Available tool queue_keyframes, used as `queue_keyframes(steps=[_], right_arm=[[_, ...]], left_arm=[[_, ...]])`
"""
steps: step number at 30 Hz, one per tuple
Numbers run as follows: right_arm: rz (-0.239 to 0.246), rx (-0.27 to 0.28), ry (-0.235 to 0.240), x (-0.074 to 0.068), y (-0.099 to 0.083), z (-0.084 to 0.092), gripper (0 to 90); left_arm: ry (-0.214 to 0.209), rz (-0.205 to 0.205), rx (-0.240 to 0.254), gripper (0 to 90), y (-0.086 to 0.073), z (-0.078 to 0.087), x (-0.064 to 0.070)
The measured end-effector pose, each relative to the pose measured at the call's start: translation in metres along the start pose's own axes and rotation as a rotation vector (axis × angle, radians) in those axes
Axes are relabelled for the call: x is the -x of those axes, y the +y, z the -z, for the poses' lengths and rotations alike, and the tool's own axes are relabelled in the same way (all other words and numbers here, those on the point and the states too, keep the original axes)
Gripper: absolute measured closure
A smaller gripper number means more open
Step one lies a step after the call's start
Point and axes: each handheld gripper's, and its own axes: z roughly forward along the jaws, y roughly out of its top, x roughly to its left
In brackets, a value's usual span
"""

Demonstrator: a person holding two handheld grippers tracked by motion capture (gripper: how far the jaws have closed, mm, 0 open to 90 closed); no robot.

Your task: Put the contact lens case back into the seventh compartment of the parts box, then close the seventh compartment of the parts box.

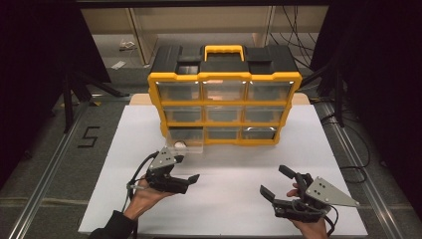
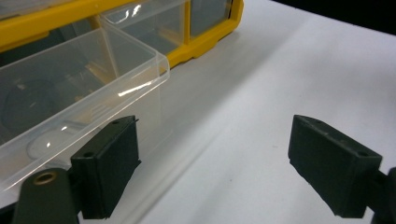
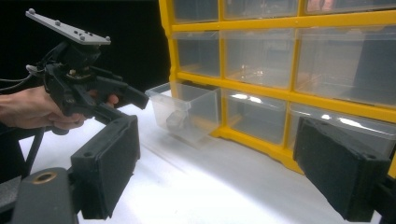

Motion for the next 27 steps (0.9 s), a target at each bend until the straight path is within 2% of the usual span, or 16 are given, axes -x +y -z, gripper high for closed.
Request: queue_keyframes(steps=[4,7,16,20,23,27], right_arm=[[0.005,0.002,-0.001,0.0009,0.0,0.0,15.6],[0.006,0.003,-0.001,0.0009,0.0001,0.0003,15.6],[0.0,-0.002,-0.004,0.0008,0.0001,0.0001,15.6],[0.002,-0.003,-0.002,0.0009,0.0,-0.0004,15.6],[0.008,0.005,-0.002,0.0008,-0.0001,-0.0007,15.6],[0.003,-0.001,-0.002,-0.0003,0.0001,-0.001,15.6]], left_arm=[[0.025,-0.026,-0.043,16.1,-0.0018,-0.0044,-0.0008],[0.028,-0.036,-0.071,16.1,-0.0022,-0.006,-0.0011],[0.052,-0.047,-0.095,20.6,-0.004,-0.0086,-0.0052],[0.058,-0.078,-0.104,31.5,-0.0052,-0.0088,-0.0062],[0.093,-0.092,-0.125,43.7,-0.0063,-0.0102,-0.0071],[0.132,-0.097,-0.124,61.4,-0.0066,-0.0095,-0.0102]])
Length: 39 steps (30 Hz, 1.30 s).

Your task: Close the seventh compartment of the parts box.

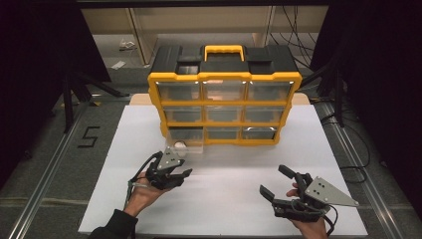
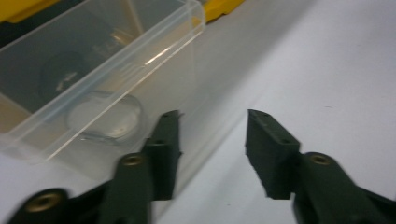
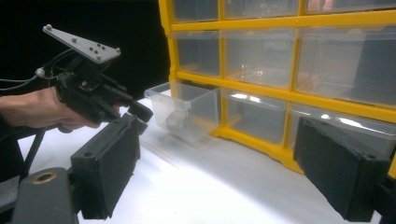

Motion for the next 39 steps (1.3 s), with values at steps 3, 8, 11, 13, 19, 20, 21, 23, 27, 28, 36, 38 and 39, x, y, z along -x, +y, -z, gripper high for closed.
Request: queue_keyframes(steps=[3,8,11,13,19,20,21,23,27,28,36,38,39], right_arm=[[0.002,0.0,0.0,0.0,0.0,0.0,15.6],[0.002,-0.002,-0.001,0.0,0.0,0.0,15.6],[0.002,-0.002,-0.002,0.0,0.0,0.0,15.6],[0.002,-0.003,-0.001,0.0,0.0,0.0,15.6],[0.008,0.002,0.0,-0.001,0.0,0.0,15.6],[0.009,0.0,-0.001,-0.001,0.0,0.0,15.6],[0.008,-0.002,-0.001,-0.001,0.0,0.0,15.6],[0.007,-0.002,-0.003,0.0,0.0,0.001,15.6],[0.008,-0.003,-0.002,-0.001,0.0,0.0,15.6],[0.008,-0.004,-0.002,-0.001,0.0,0.0,15.6],[0.008,-0.003,-0.003,0.0,0.0,0.0,15.6],[0.007,-0.002,-0.003,0.0,0.0,0.0,15.6],[0.006,-0.002,-0.003,0.0,0.0,0.001,15.6]], left_arm=[[0.017,-0.008,-0.012,72.3,0.0,-0.001,-0.002],[0.043,-0.015,-0.041,85.5,0.0,-0.005,-0.006],[0.057,-0.004,-0.045,89.3,0.001,-0.009,-0.009],[0.063,0.004,-0.048,89.4,0.001,-0.011,-0.011],[0.083,0.015,-0.045,89.6,0.002,-0.016,-0.016],[0.084,0.018,-0.044,89.6,0.002,-0.017,-0.017],[0.086,0.023,-0.044,89.6,0.002,-0.018,-0.018],[0.088,0.028,-0.043,89.6,0.002,-0.019,-0.02],[0.093,0.037,-0.044,89.7,0.003,-0.021,-0.022],[0.093,0.04,-0.044,89.7,0.004,-0.022,-0.022],[0.098,0.057,-0.037,89.7,0.006,-0.025,-0.026],[0.102,0.055,-0.039,89.7,0.006,-0.025,-0.026],[0.101,0.054,-0.039,89.7,0.007,-0.026,-0.026]])
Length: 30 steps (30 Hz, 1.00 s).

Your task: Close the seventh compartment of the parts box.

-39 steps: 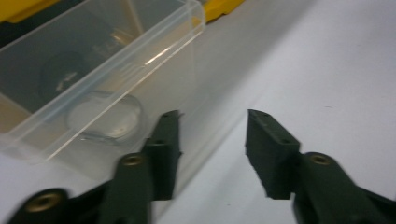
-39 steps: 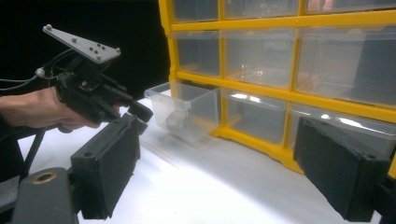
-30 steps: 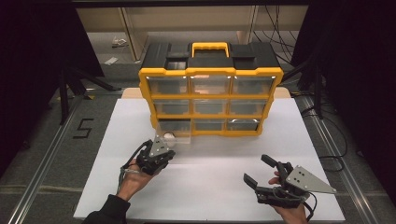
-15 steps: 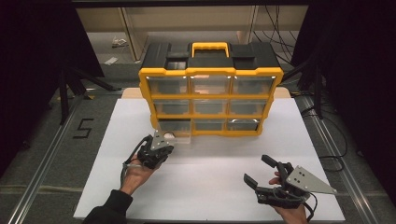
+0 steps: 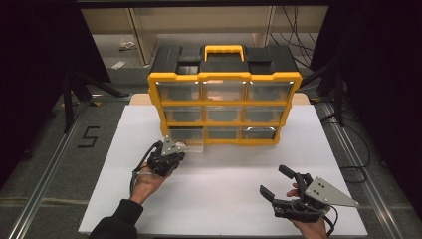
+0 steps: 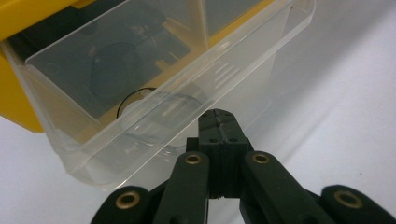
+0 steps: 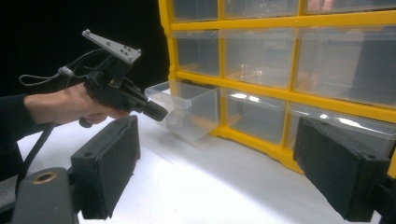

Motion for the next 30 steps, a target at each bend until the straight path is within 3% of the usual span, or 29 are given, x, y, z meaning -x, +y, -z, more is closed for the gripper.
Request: queue_keyframes(steps=[17,30], right_arm=[[-0.005,-0.006,-0.004,0.0003,-0.0001,0.0005,15.6],[-0.005,-0.006,-0.003,0.0004,-0.0001,0.0005,15.6]], left_arm=[[0.01,0.022,0.002,89.8,0.0037,-0.0069,-0.0065],[0.018,0.017,0.003,89.8,0.0062,-0.0103,-0.0092]])
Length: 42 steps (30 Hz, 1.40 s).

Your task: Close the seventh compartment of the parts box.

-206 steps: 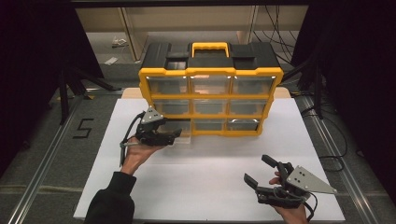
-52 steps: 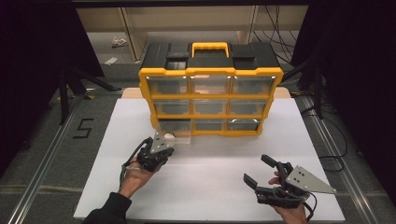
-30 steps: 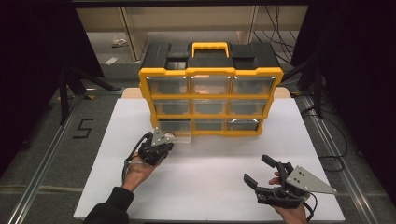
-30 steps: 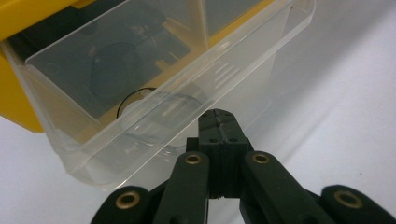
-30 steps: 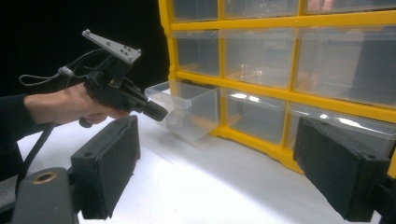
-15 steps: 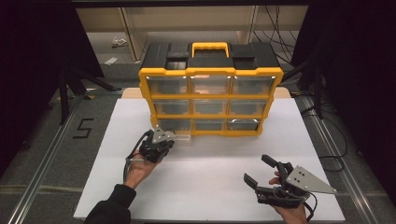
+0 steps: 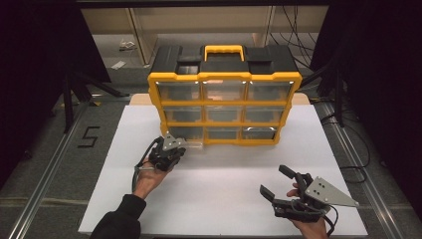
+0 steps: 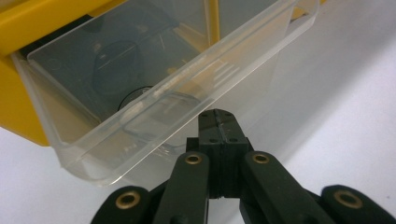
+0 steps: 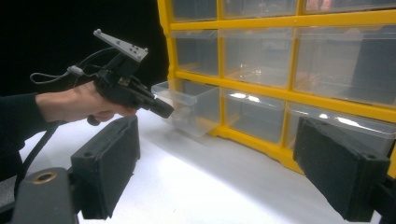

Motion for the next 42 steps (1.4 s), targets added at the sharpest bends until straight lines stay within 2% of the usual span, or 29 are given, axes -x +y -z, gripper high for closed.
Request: queue_keyframes(steps=[42], right_arm=[[0.004,0.001,-0.003,0.0,0.0,0.0,15.7]], left_arm=[[0.011,0.001,0.005,89.8,0.007,-0.013,-0.008]])
